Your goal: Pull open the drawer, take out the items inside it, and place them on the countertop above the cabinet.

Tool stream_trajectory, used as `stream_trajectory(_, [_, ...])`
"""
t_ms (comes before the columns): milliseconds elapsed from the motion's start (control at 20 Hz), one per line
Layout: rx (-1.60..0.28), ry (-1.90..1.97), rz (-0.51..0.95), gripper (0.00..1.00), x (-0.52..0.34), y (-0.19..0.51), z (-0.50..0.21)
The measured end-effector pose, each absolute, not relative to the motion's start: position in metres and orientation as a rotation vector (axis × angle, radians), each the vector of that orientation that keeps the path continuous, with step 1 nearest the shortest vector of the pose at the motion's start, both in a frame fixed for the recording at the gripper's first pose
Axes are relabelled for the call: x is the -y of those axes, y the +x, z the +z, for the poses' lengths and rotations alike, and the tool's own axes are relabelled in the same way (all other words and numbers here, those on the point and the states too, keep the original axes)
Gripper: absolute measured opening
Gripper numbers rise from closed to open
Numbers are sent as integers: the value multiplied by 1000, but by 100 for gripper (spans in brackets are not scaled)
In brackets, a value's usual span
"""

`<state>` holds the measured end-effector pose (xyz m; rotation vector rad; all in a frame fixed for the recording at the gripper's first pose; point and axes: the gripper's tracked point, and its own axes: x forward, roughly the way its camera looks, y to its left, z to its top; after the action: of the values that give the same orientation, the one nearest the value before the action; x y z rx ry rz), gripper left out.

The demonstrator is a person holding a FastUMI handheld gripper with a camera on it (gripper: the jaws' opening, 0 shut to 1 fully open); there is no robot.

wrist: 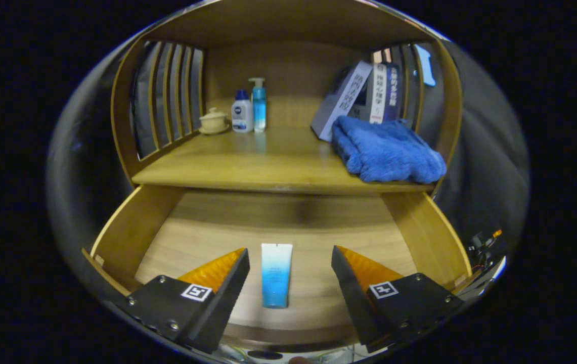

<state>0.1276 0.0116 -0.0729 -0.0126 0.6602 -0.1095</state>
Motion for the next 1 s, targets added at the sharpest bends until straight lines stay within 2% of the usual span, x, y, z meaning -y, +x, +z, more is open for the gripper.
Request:
stream_trajectory(200, [-855,97,-61,98,-31,130,-105])
stream_trajectory(450, [-1095,132,-120,95,-23,118,-135])
stream_trajectory(550, [-1229,150,-110,81,-26,104,-148])
stream_trajectory(600, [-1201,158,-136,78,-24,114,-145])
stream_trajectory(800, [-1170,100,-116,42,-24,119,-138])
stream_trajectory(900, [-1068,114,-156,35,-20,127,-127])
stream_trajectory(1000, [-989,161,-135,35,-22,130,-108])
